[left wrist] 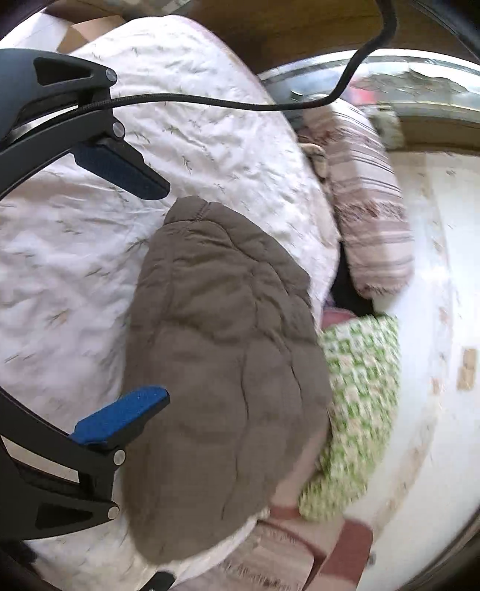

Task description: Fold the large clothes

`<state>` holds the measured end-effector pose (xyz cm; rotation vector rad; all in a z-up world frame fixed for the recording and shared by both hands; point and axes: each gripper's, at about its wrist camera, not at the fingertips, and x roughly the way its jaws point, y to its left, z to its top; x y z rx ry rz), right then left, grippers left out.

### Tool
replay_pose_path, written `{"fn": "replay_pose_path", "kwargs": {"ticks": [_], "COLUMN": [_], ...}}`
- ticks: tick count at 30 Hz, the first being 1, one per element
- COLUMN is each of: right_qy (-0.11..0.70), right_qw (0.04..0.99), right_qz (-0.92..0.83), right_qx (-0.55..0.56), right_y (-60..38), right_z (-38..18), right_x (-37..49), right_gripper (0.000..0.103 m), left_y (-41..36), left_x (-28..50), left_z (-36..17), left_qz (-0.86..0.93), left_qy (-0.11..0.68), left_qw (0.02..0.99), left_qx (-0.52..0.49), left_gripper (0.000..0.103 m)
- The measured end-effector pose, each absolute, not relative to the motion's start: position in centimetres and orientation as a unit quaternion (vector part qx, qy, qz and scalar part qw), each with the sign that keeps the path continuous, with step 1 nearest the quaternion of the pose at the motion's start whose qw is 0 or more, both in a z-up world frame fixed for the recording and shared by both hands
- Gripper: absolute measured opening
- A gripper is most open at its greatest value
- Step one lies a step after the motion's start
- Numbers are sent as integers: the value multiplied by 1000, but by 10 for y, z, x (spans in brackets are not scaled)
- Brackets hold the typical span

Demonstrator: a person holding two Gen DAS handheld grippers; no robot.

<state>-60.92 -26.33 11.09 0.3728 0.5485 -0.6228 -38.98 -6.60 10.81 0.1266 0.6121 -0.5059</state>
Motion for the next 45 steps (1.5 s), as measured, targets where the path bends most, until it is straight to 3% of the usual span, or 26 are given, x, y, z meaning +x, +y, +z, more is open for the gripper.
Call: {"fn": "replay_pose_path", "kwargs": {"ticks": [7,12,17,31,45], "right_qy": [205,180,209,243,262], "right_qw": [938,949,944,941,937], "right_qz": [-249,-236,-237,-220,-217], "right_qx": [130,112,98,87,82], "right_y": [-173,-141,-130,-126,-126], "right_z": [166,194,180,157,145], "right_x": [-662,-687,-675,-652,-641], "right_gripper": [89,99,99,99,99], "left_y": [-21,-4,-6,-27,-27], "left_x": [-465,-483,-477,-475,-455], "left_z": [170,195,190,163,141], "left_qz": [-270,-266,-286,-248,-238], "left_qy": [230,228,277,289,334], "left_qw": [933,935,915,914,902], "left_qx": [65,60,60,140,132], "left_gripper": [103,103,103,103,103]}}
